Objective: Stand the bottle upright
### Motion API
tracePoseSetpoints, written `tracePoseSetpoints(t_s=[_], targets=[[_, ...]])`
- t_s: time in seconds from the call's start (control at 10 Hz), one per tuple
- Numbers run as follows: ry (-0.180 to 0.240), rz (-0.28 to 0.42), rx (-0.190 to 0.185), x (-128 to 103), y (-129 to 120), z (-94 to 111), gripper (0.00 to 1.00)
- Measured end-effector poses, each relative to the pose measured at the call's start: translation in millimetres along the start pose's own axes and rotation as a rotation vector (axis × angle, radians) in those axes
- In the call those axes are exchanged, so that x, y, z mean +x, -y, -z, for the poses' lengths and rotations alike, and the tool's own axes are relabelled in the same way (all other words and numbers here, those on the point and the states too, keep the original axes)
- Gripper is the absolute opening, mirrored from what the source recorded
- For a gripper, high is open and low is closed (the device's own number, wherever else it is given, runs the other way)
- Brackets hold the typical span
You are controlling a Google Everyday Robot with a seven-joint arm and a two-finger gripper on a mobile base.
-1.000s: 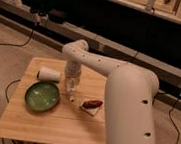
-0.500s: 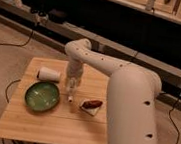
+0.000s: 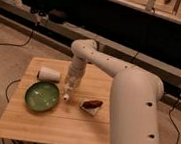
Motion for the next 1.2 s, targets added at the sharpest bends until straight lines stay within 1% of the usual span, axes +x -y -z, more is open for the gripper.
tracePoseSetpoints(t_s=[0.1,0.2,0.3,0.4,0.5,0.6,0.7,0.8,0.9,1.0,1.1,1.2], targets=[[0.015,-0.096,0.042,3,-3,2,0.28],[0.026,-0.176,0.082,6,-5,5,0.28],[0.035,-0.305,0.153,14,-10,9,0.28],[0.04,-0.402,0.223,21,-13,14,0.28],[0.045,-0.498,0.311,29,-17,22,0.28],[0.052,-0.594,0.413,37,-22,33,0.28],[0.062,-0.664,0.509,44,-26,44,0.28],[0.076,-0.717,0.615,48,-29,56,0.28],[0.094,-0.754,0.713,51,-31,68,0.28],[0.113,-0.771,0.815,51,-33,80,0.28],[0.141,-0.778,0.961,50,-38,96,0.28],[0.158,-0.77,1.05,48,-43,106,0.28]])
